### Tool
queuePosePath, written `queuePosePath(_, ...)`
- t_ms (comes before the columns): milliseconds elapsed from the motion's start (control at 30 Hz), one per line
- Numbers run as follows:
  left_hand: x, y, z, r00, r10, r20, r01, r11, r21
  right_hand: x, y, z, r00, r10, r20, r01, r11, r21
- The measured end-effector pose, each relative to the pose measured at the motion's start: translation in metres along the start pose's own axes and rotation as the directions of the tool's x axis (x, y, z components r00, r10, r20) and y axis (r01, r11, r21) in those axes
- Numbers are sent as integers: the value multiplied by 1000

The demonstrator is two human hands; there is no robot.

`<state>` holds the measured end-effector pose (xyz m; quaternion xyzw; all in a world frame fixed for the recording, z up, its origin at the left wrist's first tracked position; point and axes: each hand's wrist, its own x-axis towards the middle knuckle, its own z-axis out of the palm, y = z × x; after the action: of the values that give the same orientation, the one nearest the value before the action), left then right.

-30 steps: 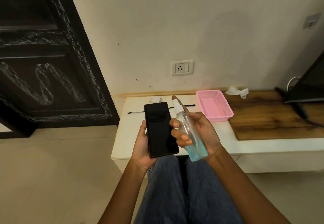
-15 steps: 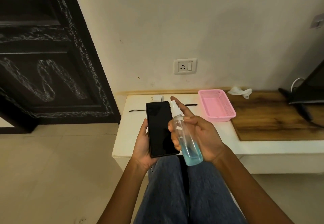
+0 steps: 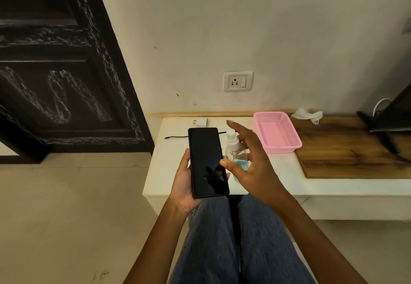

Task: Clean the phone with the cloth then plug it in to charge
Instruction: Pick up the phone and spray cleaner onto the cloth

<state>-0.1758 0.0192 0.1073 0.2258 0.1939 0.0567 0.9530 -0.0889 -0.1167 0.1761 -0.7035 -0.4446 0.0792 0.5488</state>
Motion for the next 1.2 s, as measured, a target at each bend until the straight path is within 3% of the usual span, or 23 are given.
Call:
queuePosePath(200, 3, 0, -1, 1000, 0, 0, 0, 1000, 16, -1, 0, 2, 998, -61, -7, 60, 989, -137)
queuePosePath(500, 2, 0, 9, 1000, -11, -1, 11, 1000, -29, 13, 10, -2, 994, 91, 57, -77, 975, -206)
queuePosePath(667, 2, -2, 10, 999, -31, -24, 30, 999, -32, 25, 6, -1, 994, 111, -26, -113, 930, -349)
queuePosePath(800, 2, -3, 11, 999, -40, -32, 38, 998, -53, 32, 6, 2, 984, 177, 7, -156, 887, -435)
queuePosePath(1200, 8, -1, 7, 999, -25, -21, 24, 1000, -15, 15, -2, 7, 955, 274, 116, -216, 906, -363)
